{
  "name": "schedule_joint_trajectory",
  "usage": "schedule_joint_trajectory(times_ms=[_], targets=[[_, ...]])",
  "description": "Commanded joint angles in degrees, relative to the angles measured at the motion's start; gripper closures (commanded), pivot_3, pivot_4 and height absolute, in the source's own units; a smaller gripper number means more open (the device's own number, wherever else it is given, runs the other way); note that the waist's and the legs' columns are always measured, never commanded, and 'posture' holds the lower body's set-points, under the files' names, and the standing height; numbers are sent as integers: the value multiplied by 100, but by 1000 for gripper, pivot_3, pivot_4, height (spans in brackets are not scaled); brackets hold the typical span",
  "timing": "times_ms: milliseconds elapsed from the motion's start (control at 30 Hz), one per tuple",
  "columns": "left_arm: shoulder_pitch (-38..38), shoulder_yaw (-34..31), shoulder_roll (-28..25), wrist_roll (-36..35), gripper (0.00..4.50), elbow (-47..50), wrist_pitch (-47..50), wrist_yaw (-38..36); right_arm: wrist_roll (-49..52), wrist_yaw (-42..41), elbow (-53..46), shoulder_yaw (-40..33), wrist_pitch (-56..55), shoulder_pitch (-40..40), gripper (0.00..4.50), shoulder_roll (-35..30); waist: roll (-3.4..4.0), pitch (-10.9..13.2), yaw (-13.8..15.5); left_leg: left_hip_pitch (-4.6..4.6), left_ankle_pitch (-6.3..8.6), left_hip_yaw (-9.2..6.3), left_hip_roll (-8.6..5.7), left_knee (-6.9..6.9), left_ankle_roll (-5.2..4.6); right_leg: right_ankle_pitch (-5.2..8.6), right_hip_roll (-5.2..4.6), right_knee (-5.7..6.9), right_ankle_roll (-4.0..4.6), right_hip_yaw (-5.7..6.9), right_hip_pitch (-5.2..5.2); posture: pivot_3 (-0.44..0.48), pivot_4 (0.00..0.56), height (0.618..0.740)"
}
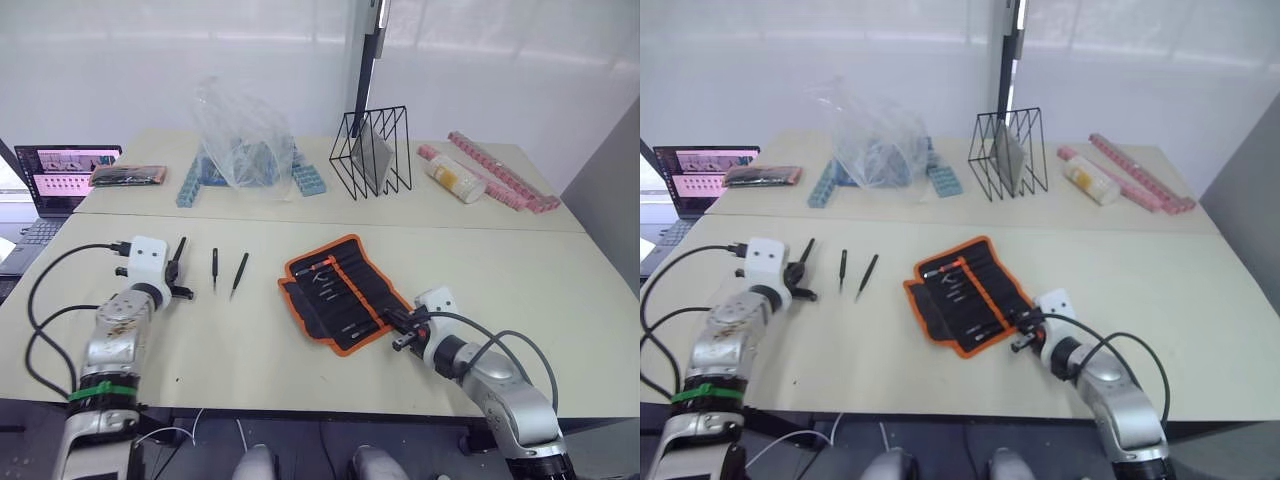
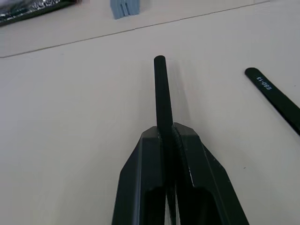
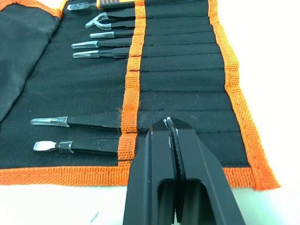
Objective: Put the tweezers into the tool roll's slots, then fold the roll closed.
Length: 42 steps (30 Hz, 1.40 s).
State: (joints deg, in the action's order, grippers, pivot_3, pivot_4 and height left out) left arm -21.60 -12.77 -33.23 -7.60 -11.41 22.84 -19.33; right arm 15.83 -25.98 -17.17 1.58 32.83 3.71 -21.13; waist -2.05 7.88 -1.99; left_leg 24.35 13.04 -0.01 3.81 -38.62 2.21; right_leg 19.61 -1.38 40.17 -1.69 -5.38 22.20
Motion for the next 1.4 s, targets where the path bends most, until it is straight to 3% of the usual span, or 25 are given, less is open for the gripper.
schedule_joint_trajectory(times_ms=[33,233,400,767,1400], targets=[[178,-9,-348,-461,4484,1210,345,-762,-37,-33,135,47,78,-30,4500,-47,-1,3,27,0,0,1,-1,0,0,0,-2,-1,0,0,0,0,150,689],[170,401,-912,-1522,4484,2754,1755,-1959,-40,-93,238,62,66,15,4500,-83,-5,15,41,-2,0,3,0,-1,0,1,0,-8,-1,0,-2,0,150,689],[-402,1227,-805,-1885,4484,3283,2595,-2223,-63,-118,258,95,41,-20,4500,-70,-4,20,51,-2,0,5,1,-2,0,1,4,-10,-2,-4,-3,0,150,689],[-1288,3222,-487,-1407,4484,3410,3765,-2096,-52,-14,20,130,120,-159,4500,-22,1,27,92,3,0,1,0,-3,-1,1,12,-11,-2,-13,-2,0,150,689],[-2285,4083,108,-871,4484,2359,4067,-2142,-226,474,-336,431,504,-578,4500,122,2,28,101,4,0,0,-1,-6,-2,2,12,-11,-3,-13,-1,0,150,689]])
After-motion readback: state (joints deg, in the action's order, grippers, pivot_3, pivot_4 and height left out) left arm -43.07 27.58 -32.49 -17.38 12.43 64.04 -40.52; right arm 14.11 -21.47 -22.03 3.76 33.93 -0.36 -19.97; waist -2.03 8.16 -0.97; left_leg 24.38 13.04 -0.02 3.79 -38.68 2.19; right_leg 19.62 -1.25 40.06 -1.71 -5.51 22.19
